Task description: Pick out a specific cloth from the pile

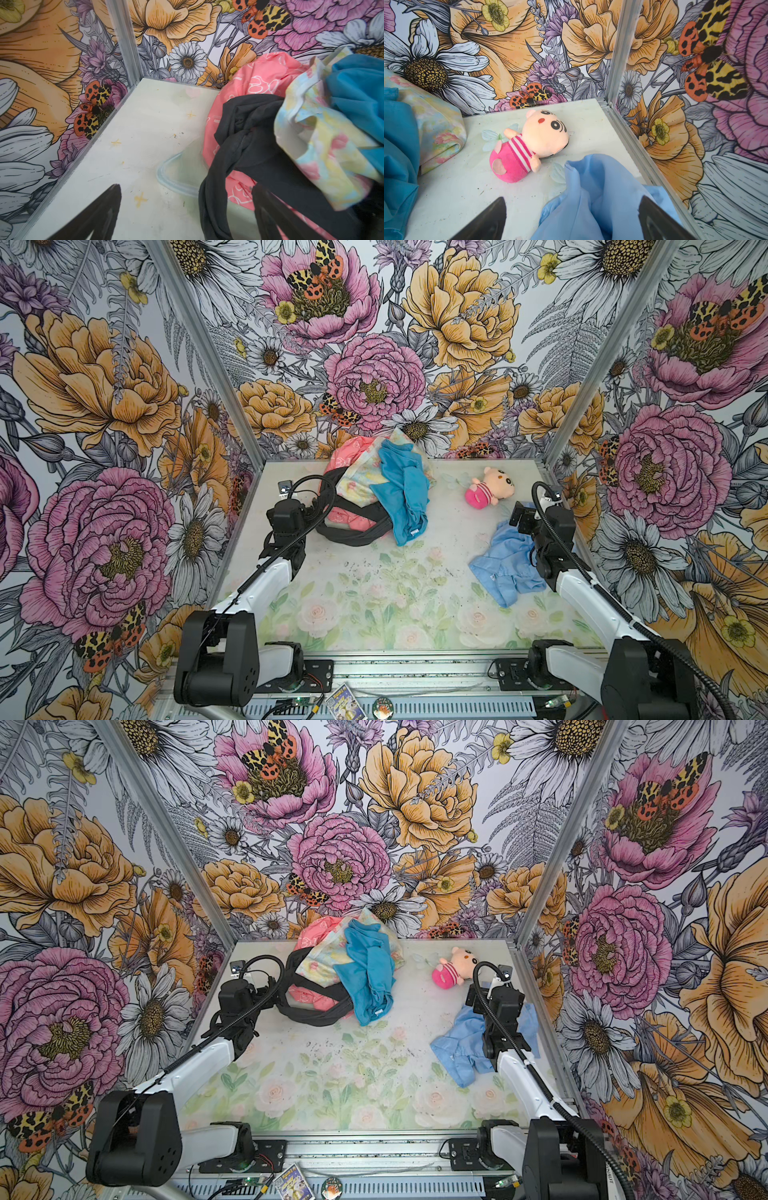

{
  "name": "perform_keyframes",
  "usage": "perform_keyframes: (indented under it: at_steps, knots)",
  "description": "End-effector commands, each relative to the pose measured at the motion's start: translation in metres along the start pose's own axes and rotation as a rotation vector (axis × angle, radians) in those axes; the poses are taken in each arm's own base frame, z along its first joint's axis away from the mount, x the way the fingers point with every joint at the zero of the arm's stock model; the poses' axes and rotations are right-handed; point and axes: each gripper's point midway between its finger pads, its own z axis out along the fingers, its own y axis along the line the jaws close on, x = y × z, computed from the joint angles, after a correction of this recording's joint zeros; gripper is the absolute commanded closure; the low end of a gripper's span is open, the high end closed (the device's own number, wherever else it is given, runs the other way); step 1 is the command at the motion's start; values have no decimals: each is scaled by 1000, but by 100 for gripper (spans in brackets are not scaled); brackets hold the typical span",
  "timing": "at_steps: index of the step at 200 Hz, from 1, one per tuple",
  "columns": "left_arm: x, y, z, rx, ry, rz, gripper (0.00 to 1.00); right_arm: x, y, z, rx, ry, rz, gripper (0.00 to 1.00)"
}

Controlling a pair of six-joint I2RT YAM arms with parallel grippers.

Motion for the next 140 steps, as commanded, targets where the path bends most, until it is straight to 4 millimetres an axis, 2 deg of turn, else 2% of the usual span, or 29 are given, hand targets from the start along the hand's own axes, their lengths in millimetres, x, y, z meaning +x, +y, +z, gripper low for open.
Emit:
perform_keyframes:
  at_steps: [1,24,61,93,104,140]
  knots:
    - [3,6,11,-7,-31,18,1,-15,0,3,-14,-117,27,1]
    - [13,9,17,-6,-35,19,1,1,-2,11,-3,-92,12,0]
    - [18,12,20,4,-70,-5,1,21,-7,23,5,-61,18,1]
    - [24,18,21,-4,-80,-22,1,26,-5,27,-17,-56,39,1]
    - [26,12,21,35,-85,-18,1,28,-3,27,-32,-62,39,1]
    - [36,11,21,43,-110,-20,1,42,-3,27,-31,-74,41,1]
